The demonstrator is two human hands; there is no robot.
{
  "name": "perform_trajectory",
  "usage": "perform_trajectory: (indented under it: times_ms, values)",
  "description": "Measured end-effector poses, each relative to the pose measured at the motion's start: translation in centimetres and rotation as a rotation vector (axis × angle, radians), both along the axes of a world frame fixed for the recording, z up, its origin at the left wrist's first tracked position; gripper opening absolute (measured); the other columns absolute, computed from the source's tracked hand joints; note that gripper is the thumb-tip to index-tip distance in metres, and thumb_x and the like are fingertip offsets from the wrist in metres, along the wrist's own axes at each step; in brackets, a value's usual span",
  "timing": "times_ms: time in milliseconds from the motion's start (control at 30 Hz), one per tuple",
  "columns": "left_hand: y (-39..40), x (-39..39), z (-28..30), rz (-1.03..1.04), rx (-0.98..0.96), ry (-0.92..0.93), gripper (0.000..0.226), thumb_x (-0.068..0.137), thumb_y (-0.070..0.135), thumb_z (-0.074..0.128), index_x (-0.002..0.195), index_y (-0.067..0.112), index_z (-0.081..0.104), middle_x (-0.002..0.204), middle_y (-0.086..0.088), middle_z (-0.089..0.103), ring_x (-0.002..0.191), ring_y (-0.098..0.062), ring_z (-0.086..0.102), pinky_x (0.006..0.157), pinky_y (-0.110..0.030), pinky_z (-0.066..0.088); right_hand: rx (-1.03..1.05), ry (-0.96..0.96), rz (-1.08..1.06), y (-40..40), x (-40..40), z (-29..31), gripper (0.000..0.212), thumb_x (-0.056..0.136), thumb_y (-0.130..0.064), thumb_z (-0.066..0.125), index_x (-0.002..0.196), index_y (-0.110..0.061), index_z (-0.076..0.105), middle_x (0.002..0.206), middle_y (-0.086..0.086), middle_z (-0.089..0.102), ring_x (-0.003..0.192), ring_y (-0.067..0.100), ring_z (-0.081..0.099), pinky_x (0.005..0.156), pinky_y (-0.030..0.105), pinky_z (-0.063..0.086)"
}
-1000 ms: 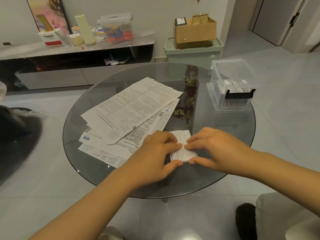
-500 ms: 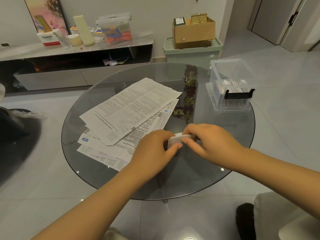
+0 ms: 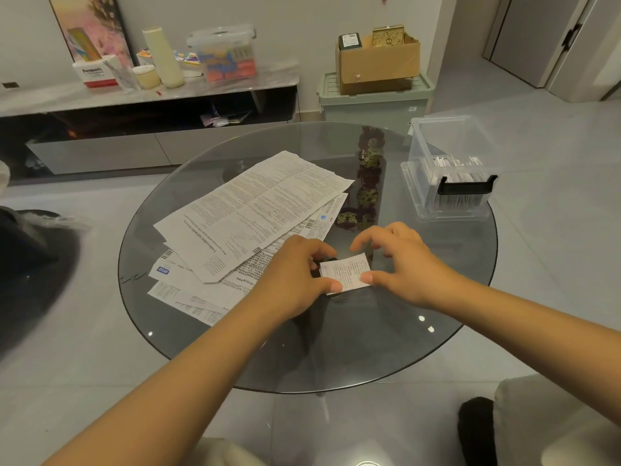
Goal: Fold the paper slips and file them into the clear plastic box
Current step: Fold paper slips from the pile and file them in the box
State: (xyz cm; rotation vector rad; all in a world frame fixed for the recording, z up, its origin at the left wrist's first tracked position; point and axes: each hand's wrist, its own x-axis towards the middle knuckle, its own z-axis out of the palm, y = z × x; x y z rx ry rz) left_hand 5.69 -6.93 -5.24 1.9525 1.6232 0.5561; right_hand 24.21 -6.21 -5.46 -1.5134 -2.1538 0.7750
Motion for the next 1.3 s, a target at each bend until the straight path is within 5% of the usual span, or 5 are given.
perform_trajectory:
  times_ms: [267, 433, 633, 800, 1300]
  values:
    - [-0.5, -0.4, -0.7, -0.219, 0.230, 0.169, 0.030, 0.078, 0.032, 0.072, 0.107, 0.023, 0.070, 0.110, 0.011, 0.064, 0.105, -0.011, 0.053, 0.096, -0.035, 0.038, 0.426, -0.264, 0.220, -0.9, 0.5, -1.2, 0.031, 0.083, -0.036, 0.060, 0.110, -0.023, 0.067, 0.107, -0.011, 0.064, 0.106, 0.017, 0.045, 0.085, 0.031, 0.027]
    - [-0.7, -0.5, -0.1, -0.290, 0.303, 0.244, 0.037, 0.081, 0.044, 0.059, 0.109, 0.022, 0.069, 0.100, 0.008, 0.069, 0.093, -0.011, 0.058, 0.085, -0.026, 0.041, 0.511, -0.387, 0.342, -0.7, 0.6, 0.0, 0.030, 0.085, -0.038, 0.048, 0.093, -0.021, 0.071, 0.084, -0.009, 0.069, 0.077, 0.018, 0.060, 0.066, 0.031, 0.051]
    - [-1.1, 0.5, 0.6, -0.150, 0.275, 0.279, 0.017, 0.089, 0.027, 0.050, 0.093, 0.022, 0.066, 0.083, 0.002, 0.065, 0.082, -0.017, 0.057, 0.071, -0.037, 0.045, 0.565, -0.366, 0.213, -0.8, 0.1, 1.1, 0.027, 0.086, -0.027, 0.040, 0.080, -0.020, 0.066, 0.059, -0.005, 0.058, 0.056, 0.016, 0.056, 0.045, 0.026, 0.037]
    - [-0.3, 1.3, 2.3, 0.075, 0.192, -0.084, 0.007, 0.087, 0.022, 0.063, 0.082, 0.026, 0.065, 0.075, 0.011, 0.063, 0.067, -0.001, 0.058, 0.064, -0.018, 0.048, 0.352, -0.223, 0.080, -0.4, 0.8, 3.5, 0.017, 0.094, -0.026, 0.051, 0.100, -0.020, 0.065, 0.089, -0.003, 0.065, 0.087, 0.016, 0.057, 0.073, 0.031, 0.046]
    - [6.2, 6.9, 9.2, -0.011, 0.106, -0.514, 0.012, 0.084, 0.007, 0.067, 0.081, 0.019, 0.069, 0.069, 0.009, 0.067, 0.059, 0.006, 0.060, 0.058, -0.007, 0.044, 0.338, 0.118, -0.169, 2.9, 6.2, 9.7, 0.031, 0.089, -0.020, 0.061, 0.113, -0.039, 0.061, 0.085, -0.009, 0.062, 0.074, 0.006, 0.057, 0.062, 0.013, 0.046]
